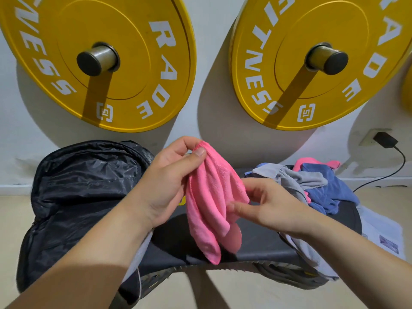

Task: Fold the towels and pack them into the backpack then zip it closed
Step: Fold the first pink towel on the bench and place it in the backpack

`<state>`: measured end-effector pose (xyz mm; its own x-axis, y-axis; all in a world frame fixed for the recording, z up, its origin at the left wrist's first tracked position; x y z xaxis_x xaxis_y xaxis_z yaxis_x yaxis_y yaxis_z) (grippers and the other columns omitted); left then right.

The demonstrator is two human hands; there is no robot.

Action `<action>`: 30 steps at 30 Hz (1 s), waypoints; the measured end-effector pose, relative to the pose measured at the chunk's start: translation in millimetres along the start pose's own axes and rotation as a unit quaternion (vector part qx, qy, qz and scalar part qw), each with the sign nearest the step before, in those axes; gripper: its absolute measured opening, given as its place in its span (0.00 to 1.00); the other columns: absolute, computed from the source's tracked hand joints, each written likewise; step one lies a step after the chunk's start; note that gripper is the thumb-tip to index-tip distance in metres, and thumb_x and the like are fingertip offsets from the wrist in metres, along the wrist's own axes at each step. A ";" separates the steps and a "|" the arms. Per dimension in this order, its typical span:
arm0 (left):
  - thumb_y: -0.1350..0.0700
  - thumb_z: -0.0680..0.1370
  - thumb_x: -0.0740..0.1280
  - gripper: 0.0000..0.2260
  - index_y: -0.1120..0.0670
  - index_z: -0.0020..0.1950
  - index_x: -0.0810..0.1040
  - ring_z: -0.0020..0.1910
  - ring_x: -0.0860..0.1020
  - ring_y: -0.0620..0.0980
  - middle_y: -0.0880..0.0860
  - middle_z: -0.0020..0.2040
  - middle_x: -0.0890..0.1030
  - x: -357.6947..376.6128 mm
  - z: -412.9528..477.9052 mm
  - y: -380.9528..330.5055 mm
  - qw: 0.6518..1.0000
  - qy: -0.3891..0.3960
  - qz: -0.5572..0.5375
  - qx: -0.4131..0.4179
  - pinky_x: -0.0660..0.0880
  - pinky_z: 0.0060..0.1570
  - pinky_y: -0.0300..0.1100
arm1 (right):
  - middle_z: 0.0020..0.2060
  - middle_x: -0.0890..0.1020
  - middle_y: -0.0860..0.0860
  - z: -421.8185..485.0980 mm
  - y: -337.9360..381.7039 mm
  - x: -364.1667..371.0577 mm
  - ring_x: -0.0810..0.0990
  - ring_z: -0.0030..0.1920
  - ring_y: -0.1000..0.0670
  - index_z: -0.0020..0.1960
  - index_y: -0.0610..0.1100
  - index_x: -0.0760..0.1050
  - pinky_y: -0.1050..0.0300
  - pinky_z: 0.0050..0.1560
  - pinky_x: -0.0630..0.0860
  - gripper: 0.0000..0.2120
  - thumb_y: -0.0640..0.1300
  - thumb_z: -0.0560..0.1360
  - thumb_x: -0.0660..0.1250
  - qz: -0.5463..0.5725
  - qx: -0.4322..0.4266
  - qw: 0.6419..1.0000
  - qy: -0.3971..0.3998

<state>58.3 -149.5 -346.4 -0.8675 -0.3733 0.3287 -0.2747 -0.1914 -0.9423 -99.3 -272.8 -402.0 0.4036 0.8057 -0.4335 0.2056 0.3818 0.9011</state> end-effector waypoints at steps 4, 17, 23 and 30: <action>0.60 0.79 0.68 0.01 0.55 0.48 0.78 0.39 0.80 0.45 0.51 0.39 0.82 -11.3 2.4 -10.2 0.999 -0.023 -0.006 0.042 0.79 0.43 0.35 | 0.42 0.85 0.43 -0.3 -15.0 -2.0 0.84 0.43 0.48 0.45 0.44 0.77 0.42 0.51 0.81 0.07 0.42 0.73 0.75 -0.038 0.032 0.999 0.017; 0.57 0.83 0.66 0.04 0.53 0.50 0.80 0.39 0.77 0.52 0.64 0.44 0.84 -53.8 15.1 14.8 0.945 -0.173 0.272 0.047 0.72 0.43 0.48 | 0.31 0.73 0.42 1.0 -18.8 -21.0 0.73 0.33 0.50 0.34 0.40 0.69 0.44 0.35 0.75 0.10 0.31 0.62 0.69 -0.105 0.036 0.989 -0.095; 0.56 0.83 0.64 0.06 0.52 0.50 0.80 0.40 0.79 0.53 0.64 0.46 0.84 -76.0 17.9 19.8 0.933 -0.251 0.256 0.034 0.74 0.44 0.50 | 0.33 0.81 0.53 -7.9 -14.0 -16.5 0.77 0.33 0.56 0.41 0.45 0.72 0.62 0.36 0.72 0.10 0.42 0.74 0.73 -0.134 0.071 0.988 0.037; 0.56 0.84 0.64 0.06 0.51 0.48 0.79 0.38 0.78 0.52 0.62 0.40 0.82 -66.4 18.4 20.6 0.941 -0.237 0.237 0.049 0.73 0.43 0.50 | 0.29 0.73 0.62 -6.3 -30.8 -21.4 0.70 0.31 0.60 0.39 0.47 0.70 0.66 0.35 0.68 0.14 0.33 0.72 0.72 -0.119 0.073 0.989 -0.039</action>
<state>117.8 -145.4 -386.4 -0.5949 -0.7956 -0.1148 0.1565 0.0254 -0.9873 -120.0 -298.9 -420.4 0.3941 0.6616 -0.6379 0.4273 0.4826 0.7645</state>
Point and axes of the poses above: each hand's wrist, its own z-axis towards the middle knuckle, its own x-axis out of the palm, y = z × x, the point moved 3 cm from there along z, towards the middle knuckle
